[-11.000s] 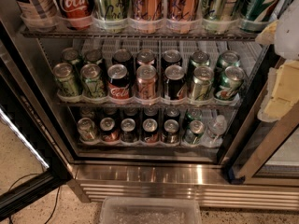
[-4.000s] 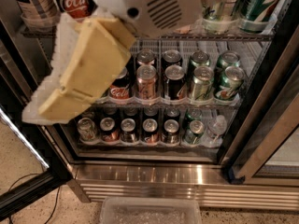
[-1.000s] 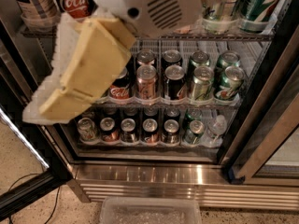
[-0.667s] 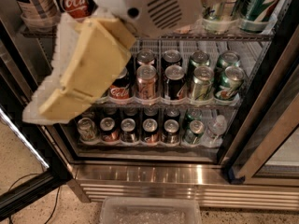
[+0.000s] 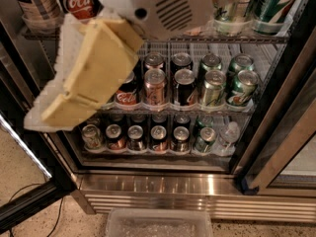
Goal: Pick blue plastic bottle from top shelf of fridge
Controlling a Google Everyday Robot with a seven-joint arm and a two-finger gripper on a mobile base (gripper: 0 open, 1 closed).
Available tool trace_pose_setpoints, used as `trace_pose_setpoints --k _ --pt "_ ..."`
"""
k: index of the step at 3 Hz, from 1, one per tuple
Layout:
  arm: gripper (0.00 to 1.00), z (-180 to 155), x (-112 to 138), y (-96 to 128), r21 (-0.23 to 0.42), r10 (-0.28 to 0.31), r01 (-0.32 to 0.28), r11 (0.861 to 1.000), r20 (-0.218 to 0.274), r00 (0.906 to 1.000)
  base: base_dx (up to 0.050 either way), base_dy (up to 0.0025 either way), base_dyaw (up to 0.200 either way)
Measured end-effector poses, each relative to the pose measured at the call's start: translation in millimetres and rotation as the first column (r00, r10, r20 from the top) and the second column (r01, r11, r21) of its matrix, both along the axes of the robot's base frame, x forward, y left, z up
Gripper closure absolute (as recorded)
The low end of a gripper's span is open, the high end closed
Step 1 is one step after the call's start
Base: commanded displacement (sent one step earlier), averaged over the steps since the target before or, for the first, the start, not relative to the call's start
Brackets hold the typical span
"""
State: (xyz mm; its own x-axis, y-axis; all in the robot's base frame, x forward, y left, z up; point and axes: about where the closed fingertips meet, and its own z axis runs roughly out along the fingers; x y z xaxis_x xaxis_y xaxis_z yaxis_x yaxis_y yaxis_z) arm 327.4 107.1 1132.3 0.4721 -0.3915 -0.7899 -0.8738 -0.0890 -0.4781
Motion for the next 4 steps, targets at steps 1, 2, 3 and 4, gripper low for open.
trace_pose_setpoints --k 1,2,3,4 --pt "0.00 0.0 0.0 0.0 0.000 0.000 0.000 1.000 0.000 1.0000 -0.039 0.00000 0.000" --pt "0.00 0.0 0.0 0.0 0.000 0.000 0.000 1.000 0.000 1.0000 -0.050 0.00000 0.000" --pt "0.00 0.0 0.0 0.0 0.000 0.000 0.000 1.000 0.000 1.0000 0.000 0.00000 0.000" --pt "0.00 0.0 0.0 0.0 0.000 0.000 0.000 1.000 0.000 1.0000 0.000 0.00000 0.000"
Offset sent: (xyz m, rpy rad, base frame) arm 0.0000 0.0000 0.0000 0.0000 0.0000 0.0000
